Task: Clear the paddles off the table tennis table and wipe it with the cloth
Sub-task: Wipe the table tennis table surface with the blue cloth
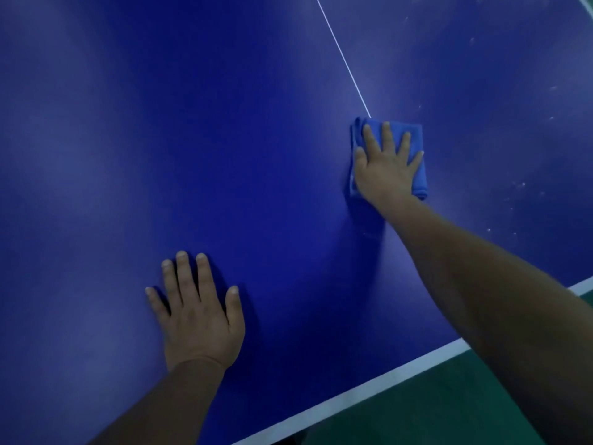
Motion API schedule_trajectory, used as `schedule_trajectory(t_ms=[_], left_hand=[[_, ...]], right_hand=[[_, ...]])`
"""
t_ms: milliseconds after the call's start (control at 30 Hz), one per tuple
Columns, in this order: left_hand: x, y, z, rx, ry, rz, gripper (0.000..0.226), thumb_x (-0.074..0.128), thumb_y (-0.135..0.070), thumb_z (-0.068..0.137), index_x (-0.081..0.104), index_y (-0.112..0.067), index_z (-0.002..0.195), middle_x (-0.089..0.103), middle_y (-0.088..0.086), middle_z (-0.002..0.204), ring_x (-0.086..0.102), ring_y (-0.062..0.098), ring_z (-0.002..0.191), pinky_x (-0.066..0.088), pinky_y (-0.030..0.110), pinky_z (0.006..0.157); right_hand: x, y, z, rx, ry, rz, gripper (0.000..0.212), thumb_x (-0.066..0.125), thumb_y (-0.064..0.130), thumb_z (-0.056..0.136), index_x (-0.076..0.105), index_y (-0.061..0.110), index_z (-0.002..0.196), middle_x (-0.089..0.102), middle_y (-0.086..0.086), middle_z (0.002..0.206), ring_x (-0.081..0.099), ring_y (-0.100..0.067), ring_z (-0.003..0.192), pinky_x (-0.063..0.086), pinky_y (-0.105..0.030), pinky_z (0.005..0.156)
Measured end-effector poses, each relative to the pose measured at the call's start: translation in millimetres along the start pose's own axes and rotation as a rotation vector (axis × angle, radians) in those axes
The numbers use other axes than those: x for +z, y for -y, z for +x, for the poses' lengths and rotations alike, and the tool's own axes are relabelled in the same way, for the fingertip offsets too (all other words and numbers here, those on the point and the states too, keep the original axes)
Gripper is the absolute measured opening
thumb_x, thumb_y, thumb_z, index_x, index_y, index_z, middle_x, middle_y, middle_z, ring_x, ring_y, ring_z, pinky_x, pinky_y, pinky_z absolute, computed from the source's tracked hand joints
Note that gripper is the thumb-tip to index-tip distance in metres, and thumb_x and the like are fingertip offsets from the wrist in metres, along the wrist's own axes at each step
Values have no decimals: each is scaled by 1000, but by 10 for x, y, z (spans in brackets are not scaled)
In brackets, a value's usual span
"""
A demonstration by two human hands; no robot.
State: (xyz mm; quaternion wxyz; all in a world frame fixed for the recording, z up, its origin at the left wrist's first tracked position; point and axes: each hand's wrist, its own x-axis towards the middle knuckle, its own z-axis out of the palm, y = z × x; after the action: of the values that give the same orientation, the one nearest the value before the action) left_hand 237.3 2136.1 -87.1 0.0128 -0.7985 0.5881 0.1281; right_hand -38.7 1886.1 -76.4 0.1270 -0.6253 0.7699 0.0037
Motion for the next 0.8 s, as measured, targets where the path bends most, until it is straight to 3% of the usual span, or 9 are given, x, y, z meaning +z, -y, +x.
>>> schedule_trajectory(t_ms=[67, 167, 233, 333, 467, 567, 667, 733, 800], left_hand=[[-7, 6, 3, -5, 0, 3, 76, 9, -55, 97, 11, -10, 159, 1, 13, 167, -7, 29, 154, -4, 58, 122], [4, 2, 20, -13, 4, 12, 76, 13, -54, 97, 13, -9, 158, 4, 14, 167, -3, 31, 154, -1, 60, 121], [17, 6, 15, -8, 4, 8, 75, 15, -53, 98, 14, -8, 158, 5, 14, 167, -3, 32, 154, -2, 59, 121], [32, 24, 9, -3, -7, 16, 75, 14, -53, 99, 15, -8, 158, 6, 14, 167, -3, 32, 154, -3, 58, 121], [30, 13, 6, -5, -5, 1, 75, 14, -54, 99, 16, -8, 158, 6, 15, 167, -3, 32, 154, -2, 60, 121], [33, 20, -4, -7, -2, 2, 75, 14, -54, 99, 15, -8, 158, 6, 15, 167, -3, 32, 154, -2, 60, 121], [39, 16, -4, -9, -5, 11, 75, 16, -54, 99, 16, -7, 158, 7, 16, 166, -2, 33, 154, -2, 60, 120], [25, 2, 2, -8, 1, 10, 75, 15, -54, 99, 17, -7, 158, 7, 16, 166, -2, 32, 154, -3, 60, 121], [11, -3, 13, -11, 6, 13, 76, 14, -54, 99, 16, -8, 158, 5, 15, 167, -5, 32, 154, -3, 60, 121]], right_hand=[[155, 160, -399, -145, -49, -118, 57, 25, 48, 103, 15, 39, 159, 8, 2, 169, 1, -38, 154, 6, -68, 118], [478, 196, -1394, -727, -31, -170, 54, 30, 49, 102, 27, 39, 156, 21, 0, 166, 12, -42, 152, 8, -68, 117], [425, -27, -1463, -947, 62, -207, 54, 32, 50, 103, 28, 41, 155, 23, 2, 166, 14, -40, 152, 7, -66, 118], [202, -159, -704, -752, -38, -228, 54, 36, 48, 101, 37, 35, 153, 29, -2, 163, 21, -42, 150, 17, -70, 114], [52, -258, -280, -285, -33, -135, 56, 26, 50, 106, 17, 36, 159, 10, 2, 169, 1, -36, 154, 4, -64, 120], [249, -547, -1219, -278, -75, -151, 57, 20, 53, 104, 20, 36, 159, 14, 0, 168, 5, -36, 154, 9, -65, 119], [372, -970, -2273, -381, 31, -164, 57, 16, 57, 105, 15, 39, 159, 11, 1, 168, 3, -35, 155, 15, -68, 117], [334, -1065, -2262, -406, 106, -166, 57, 16, 58, 104, 15, 40, 158, 13, 1, 168, 4, -36, 154, 17, -70, 115], [255, -848, -1818, -309, 52, -149, 58, 16, 57, 103, 17, 39, 158, 14, 1, 168, 3, -37, 154, 11, -69, 117]])
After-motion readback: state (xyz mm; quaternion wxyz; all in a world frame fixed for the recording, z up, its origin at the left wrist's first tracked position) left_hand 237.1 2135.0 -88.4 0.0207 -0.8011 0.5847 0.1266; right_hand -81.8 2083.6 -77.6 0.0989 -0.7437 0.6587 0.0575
